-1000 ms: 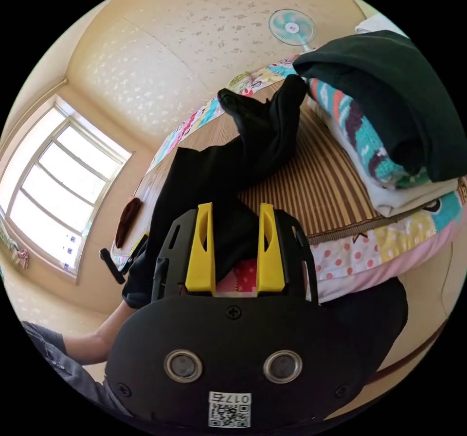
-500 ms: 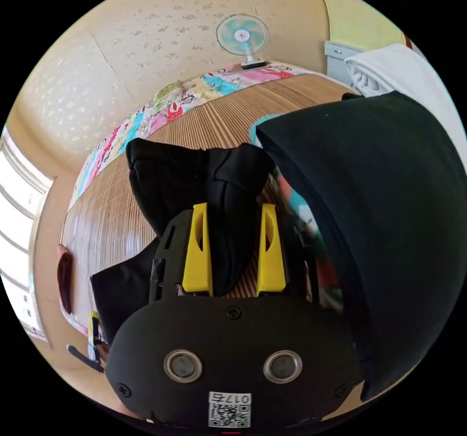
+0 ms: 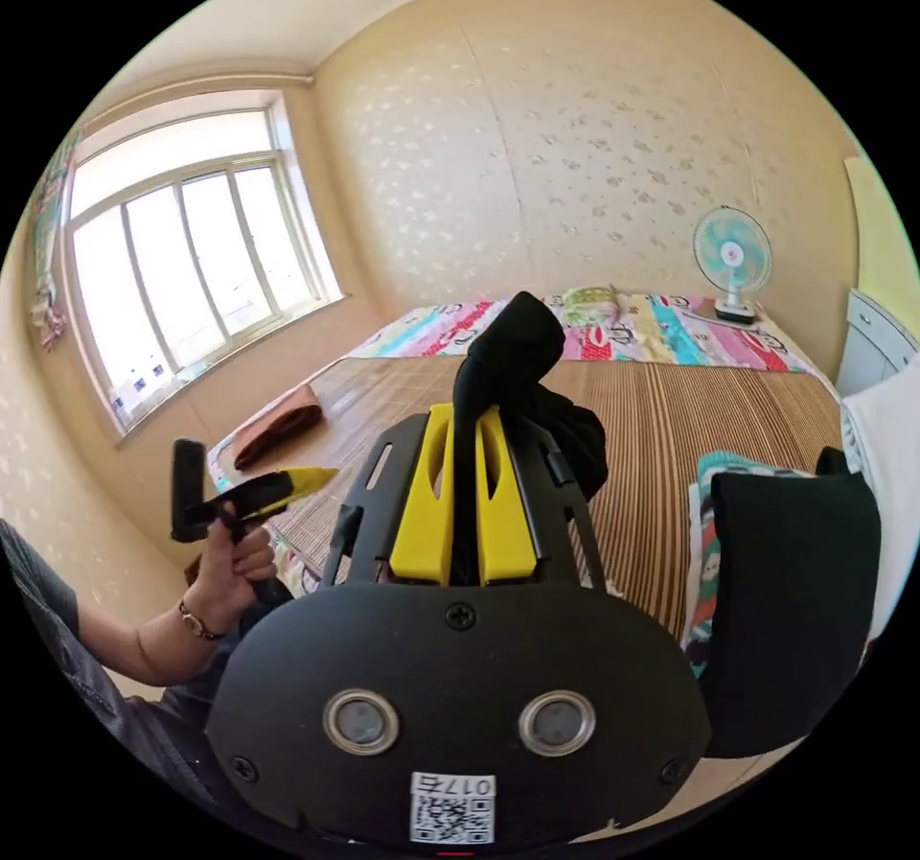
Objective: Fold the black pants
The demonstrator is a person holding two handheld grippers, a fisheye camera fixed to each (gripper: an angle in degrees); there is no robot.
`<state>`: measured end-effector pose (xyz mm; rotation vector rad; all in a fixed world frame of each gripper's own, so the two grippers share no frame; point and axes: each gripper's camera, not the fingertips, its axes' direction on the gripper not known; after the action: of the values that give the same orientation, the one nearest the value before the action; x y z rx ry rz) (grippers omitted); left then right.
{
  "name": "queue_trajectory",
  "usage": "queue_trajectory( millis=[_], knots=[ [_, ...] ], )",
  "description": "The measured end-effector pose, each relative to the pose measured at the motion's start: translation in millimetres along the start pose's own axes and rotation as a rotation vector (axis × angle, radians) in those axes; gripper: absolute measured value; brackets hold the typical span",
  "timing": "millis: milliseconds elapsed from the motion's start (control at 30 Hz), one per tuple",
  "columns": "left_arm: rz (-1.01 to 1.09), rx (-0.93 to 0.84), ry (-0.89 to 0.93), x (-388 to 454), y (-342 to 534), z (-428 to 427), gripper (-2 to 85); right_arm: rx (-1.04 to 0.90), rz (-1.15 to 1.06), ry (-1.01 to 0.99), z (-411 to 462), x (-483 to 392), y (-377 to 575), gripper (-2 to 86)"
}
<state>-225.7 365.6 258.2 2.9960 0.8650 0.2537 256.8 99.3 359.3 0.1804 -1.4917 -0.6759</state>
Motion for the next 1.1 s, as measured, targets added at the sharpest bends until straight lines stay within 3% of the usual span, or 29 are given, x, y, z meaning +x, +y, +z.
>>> queue_trajectory(
  millis=[33, 100, 233, 400, 667, 733, 933, 1033, 1100],
  knots=[
    [-0.055, -0.043, 0.051, -7.2, -5.2, 8.0, 21.2, 0.036, -0.050, -0.044, -22.2, -19.9, -5.0, 1.6],
    [-0.142, -0.085, 0.343, -15.8, -7.4, 23.1, 22.7, 0.082, -0.139, -0.113, -56.1, -48.6, -11.5, 1.4],
    [-0.105, 0.030, 0.489, 15.1, 7.6, -2.4, 20.1, 0.128, -0.320, -0.163, -126.5, -103.5, -21.8, 1.2],
    [0.077, 0.412, 0.303, 90.9, 36.7, -148.8, 6.7, 0.188, -0.273, -0.024, -192.6, -120.9, -30.5, 1.0],
    [0.573, 0.694, 0.236, 268.8, 56.2, -309.3, 4.3, 0.569, -0.121, -0.081, -325.8, -139.1, -35.1, 0.9],
    [0.636, 0.739, 0.292, 293.5, 70.6, -317.3, 4.3, 0.672, -0.093, -0.105, -346.3, -149.6, -24.2, 1.0],
    [0.649, 0.919, 0.113, 331.7, 113.3, -299.8, 4.1, 0.776, -0.143, -0.044, -346.3, -167.0, -9.8, 1.0],
    [0.663, 0.945, 0.076, 344.7, 67.1, -269.8, 4.0, 0.712, -0.141, 0.040, -302.4, -146.2, -73.3, 1.1],
    [0.708, 0.903, 0.008, 374.1, -40.7, -228.1, 4.1, 0.675, -0.117, 0.077, -262.8, -119.8, -151.3, 1.3]
  ],
)
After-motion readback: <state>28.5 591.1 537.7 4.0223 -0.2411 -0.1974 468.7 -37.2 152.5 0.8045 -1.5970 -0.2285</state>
